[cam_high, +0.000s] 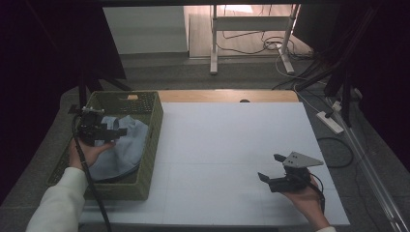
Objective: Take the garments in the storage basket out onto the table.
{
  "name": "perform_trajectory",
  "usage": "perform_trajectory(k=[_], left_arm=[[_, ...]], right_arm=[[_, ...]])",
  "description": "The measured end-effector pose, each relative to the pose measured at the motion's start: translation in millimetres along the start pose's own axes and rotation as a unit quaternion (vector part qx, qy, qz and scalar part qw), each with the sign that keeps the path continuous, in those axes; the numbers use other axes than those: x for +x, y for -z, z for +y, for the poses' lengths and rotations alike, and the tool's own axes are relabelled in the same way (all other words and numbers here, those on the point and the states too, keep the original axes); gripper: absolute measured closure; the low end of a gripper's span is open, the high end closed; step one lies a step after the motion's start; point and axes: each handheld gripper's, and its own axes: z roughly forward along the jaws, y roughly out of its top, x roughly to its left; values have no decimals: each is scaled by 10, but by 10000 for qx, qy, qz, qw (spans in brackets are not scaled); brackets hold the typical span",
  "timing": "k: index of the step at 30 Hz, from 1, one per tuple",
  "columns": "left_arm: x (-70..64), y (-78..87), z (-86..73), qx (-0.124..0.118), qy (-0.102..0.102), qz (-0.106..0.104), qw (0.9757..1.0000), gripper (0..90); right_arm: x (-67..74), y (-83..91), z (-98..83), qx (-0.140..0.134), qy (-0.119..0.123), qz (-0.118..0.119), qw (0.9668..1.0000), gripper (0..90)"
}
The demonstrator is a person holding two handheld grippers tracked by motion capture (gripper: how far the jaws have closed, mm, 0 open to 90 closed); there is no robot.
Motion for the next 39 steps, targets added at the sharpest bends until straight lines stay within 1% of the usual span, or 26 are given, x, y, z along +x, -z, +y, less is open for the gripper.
perform_trajectory(k=[3,6,10,19,23,39], left_arm=[[9,-22,-6,37,7,26,10000,96],[37,-62,-17,79,79,39,9999,95],[59,-94,-22,133,100,56,9998,96],[89,-133,-23,181,145,103,9997,95],[109,-145,-23,172,197,117,9996,95],[165,-231,-22,306,287,190,9989,94]], right_arm=[[1,-1,-2,7,-4,2,10000,101],[0,-2,-3,10,-4,0,10000,101],[-2,-4,-6,13,1,6,10000,101],[0,-6,-8,23,-3,0,10000,101],[0,-8,-10,29,5,7,10000,102],[4,-15,-15,57,20,-5,10000,101]])
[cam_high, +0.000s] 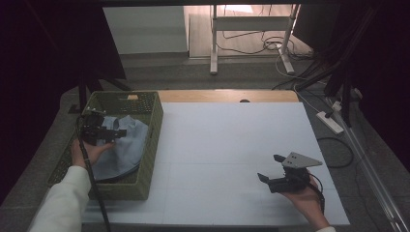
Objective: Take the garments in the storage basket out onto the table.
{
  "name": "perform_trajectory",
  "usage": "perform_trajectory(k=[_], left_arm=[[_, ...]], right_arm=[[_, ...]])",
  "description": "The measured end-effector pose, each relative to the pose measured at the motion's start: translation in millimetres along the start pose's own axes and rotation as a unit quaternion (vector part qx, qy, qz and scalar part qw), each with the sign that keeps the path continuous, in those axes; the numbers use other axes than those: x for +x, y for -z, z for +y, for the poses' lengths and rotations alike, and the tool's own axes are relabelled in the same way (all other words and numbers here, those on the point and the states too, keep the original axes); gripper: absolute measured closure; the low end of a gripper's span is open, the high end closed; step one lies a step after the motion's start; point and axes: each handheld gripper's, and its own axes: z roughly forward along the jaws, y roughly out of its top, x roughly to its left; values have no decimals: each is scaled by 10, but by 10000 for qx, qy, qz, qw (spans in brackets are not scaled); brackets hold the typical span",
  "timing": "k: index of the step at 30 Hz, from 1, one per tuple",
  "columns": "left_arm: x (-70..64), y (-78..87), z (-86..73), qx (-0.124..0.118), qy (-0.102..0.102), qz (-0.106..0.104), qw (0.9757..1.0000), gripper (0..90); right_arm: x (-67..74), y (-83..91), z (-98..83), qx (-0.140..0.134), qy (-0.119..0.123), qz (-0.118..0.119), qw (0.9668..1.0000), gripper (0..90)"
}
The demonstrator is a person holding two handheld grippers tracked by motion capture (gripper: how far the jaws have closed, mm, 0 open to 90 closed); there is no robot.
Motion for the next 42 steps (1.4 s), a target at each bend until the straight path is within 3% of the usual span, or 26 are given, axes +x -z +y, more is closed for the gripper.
perform_trajectory(k=[30,42], left_arm=[[25,-196,-23,401,-6,117,9991,93],[34,-301,-28,713,-11,110,9974,88]], right_arm=[[10,-14,-8,42,58,-10,10000,101],[13,-17,-8,45,62,-18,10000,101]])
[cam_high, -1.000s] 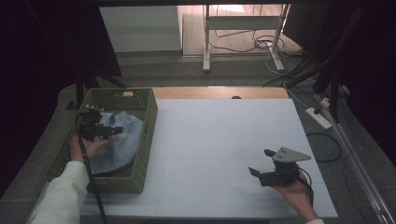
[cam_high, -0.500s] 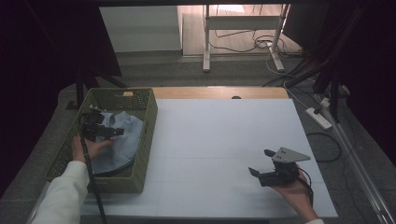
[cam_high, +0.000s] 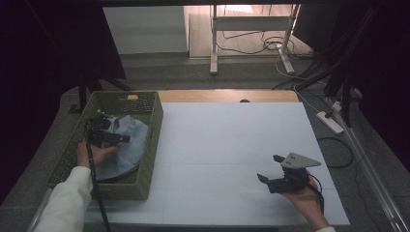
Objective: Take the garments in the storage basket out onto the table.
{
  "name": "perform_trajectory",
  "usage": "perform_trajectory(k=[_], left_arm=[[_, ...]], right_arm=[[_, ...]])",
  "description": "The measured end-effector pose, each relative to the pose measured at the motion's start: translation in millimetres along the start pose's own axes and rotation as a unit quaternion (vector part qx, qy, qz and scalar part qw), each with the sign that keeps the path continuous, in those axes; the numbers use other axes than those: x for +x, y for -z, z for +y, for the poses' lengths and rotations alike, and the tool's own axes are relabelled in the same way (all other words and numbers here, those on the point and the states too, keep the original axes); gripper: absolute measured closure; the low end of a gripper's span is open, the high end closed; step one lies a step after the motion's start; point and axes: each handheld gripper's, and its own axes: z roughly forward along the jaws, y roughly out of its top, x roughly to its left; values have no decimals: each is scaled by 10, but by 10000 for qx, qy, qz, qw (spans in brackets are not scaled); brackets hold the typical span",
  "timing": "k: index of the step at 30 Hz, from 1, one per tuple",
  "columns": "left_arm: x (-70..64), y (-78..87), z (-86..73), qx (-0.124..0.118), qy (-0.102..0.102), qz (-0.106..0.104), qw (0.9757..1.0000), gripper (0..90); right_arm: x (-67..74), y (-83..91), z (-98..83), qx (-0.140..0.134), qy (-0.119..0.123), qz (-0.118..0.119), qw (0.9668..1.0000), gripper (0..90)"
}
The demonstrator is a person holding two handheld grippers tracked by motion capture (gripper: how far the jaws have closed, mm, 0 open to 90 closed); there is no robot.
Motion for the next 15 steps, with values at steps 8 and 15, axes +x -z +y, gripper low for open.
perform_trajectory(k=[8,15], left_arm=[[19,-46,10,98,43,-22,9999,87],[10,-103,27,238,31,47,9997,89]], right_arm=[[0,-2,1,-1,1,-7,10000,102],[-1,1,0,-4,-1,0,10000,101]])
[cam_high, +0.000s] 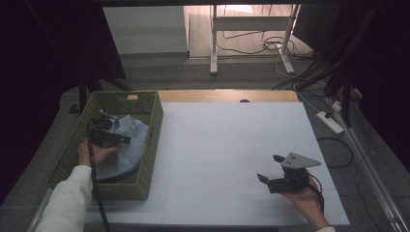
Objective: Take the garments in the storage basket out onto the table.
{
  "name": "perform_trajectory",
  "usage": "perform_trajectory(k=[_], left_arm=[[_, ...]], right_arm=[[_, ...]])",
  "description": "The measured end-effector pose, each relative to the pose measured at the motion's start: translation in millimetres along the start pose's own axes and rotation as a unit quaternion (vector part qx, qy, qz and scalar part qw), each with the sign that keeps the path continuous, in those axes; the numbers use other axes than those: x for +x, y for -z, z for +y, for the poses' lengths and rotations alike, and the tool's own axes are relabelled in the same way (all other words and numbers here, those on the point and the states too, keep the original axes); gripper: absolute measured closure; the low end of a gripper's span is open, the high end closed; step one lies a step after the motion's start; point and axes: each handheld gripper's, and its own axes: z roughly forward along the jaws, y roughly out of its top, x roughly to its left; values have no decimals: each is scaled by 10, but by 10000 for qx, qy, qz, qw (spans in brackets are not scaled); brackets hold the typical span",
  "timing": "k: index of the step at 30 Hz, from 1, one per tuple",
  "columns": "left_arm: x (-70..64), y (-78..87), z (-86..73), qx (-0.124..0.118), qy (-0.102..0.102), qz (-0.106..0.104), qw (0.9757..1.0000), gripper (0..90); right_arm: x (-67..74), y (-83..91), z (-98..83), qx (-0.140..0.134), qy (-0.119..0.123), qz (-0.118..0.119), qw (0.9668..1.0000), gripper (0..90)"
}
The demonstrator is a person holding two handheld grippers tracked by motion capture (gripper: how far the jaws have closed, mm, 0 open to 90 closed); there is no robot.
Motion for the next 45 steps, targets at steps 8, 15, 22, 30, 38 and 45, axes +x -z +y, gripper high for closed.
perform_trajectory(k=[8,15,22,30,38,45], left_arm=[[15,-64,17,213,-59,13,9998,92],[-9,-129,31,407,-201,120,9989,112],[-31,-170,36,510,-352,229,9978,152],[-12,-153,30,481,-291,248,9981,374],[-5,-73,24,408,-309,-23,9987,672],[10,-25,20,370,-316,-136,9987,721]], right_arm=[[-1,-2,0,-1,-5,5,10000,102],[-9,-4,-1,-4,-34,5,10000,102],[-12,-5,-1,-3,-32,7,10000,102],[-8,-10,-1,-6,-9,-3,10000,101],[-11,-11,-2,0,-18,-8,10000,101],[-18,-1,-1,4,-25,-27,10000,102]])
